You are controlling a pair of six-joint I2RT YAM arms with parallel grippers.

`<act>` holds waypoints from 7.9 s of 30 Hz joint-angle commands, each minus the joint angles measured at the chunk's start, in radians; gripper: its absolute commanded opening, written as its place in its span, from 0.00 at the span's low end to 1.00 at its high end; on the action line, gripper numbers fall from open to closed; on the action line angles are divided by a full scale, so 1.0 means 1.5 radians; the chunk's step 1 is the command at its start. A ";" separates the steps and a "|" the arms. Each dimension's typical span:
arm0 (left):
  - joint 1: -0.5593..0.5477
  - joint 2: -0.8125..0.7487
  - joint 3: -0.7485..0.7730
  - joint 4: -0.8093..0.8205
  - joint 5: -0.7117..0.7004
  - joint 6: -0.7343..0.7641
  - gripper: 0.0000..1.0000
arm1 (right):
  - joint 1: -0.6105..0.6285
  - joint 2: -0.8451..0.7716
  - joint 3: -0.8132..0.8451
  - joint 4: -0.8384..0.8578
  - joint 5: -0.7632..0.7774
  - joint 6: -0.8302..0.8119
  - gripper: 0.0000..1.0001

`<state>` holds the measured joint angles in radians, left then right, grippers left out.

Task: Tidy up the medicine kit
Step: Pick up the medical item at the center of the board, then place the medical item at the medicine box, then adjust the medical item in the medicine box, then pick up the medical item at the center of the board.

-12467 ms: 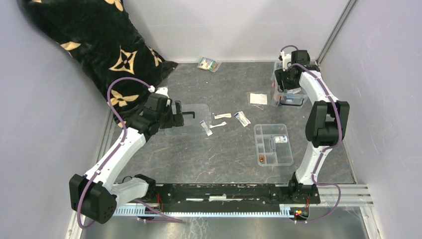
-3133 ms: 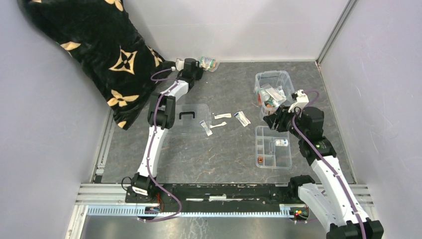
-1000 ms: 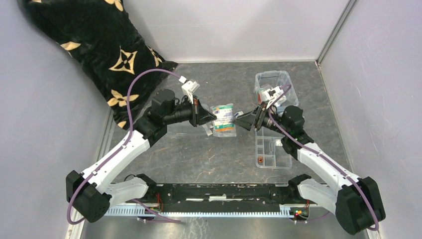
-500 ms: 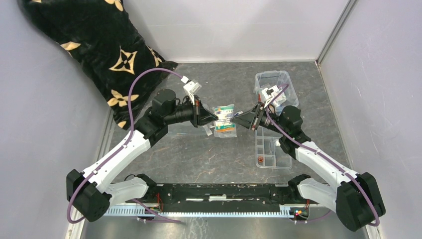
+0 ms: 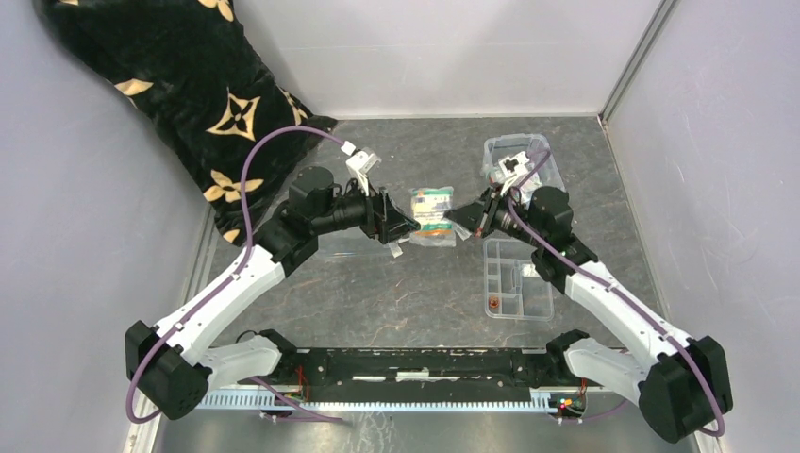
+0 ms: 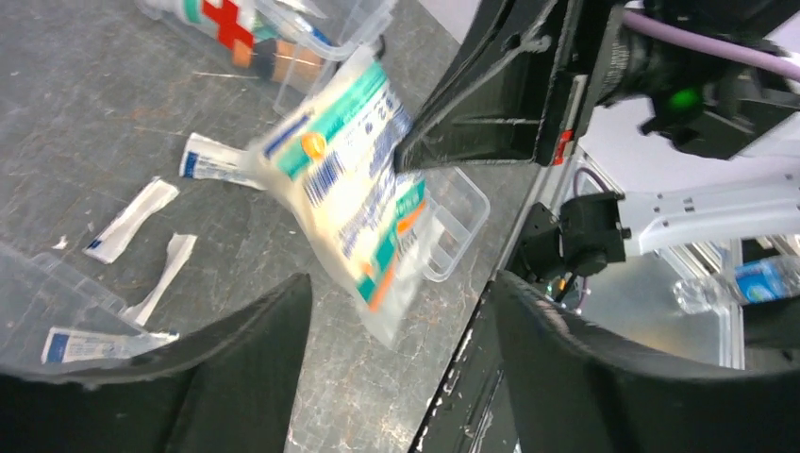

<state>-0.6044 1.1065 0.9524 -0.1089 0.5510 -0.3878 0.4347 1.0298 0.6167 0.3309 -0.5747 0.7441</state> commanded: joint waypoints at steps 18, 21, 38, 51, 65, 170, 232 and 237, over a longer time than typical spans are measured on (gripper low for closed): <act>-0.002 -0.044 0.096 -0.292 -0.489 0.100 1.00 | -0.095 0.268 0.577 -0.613 0.701 -0.550 0.00; -0.002 -0.046 0.091 -0.299 -0.499 0.099 1.00 | -0.109 0.319 0.611 -0.640 0.687 -0.569 0.00; -0.003 -0.050 0.091 -0.303 -0.478 0.089 1.00 | -0.234 0.475 0.657 -0.647 0.481 -0.548 0.00; -0.002 -0.039 0.085 -0.301 -0.455 0.081 1.00 | -0.280 0.470 0.585 -0.649 0.385 -0.508 0.01; -0.002 -0.020 0.083 -0.296 -0.428 0.076 1.00 | -0.281 0.408 0.568 -0.689 0.464 -0.501 0.38; 0.013 0.042 0.042 -0.299 -0.591 -0.089 1.00 | -0.156 0.248 0.473 -0.538 0.218 -0.430 0.38; 0.174 -0.010 -0.009 -0.314 -0.620 0.034 1.00 | 0.087 0.658 0.631 -0.540 0.196 -0.882 0.67; 0.174 0.001 -0.005 -0.315 -0.617 0.034 1.00 | 0.087 0.680 0.634 -0.548 0.198 -0.897 0.66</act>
<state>-0.3443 1.1099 0.9459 -0.6037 -0.3431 -0.3576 0.5621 2.0186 1.5257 -0.4648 -0.2554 -0.5503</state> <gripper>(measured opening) 0.996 0.669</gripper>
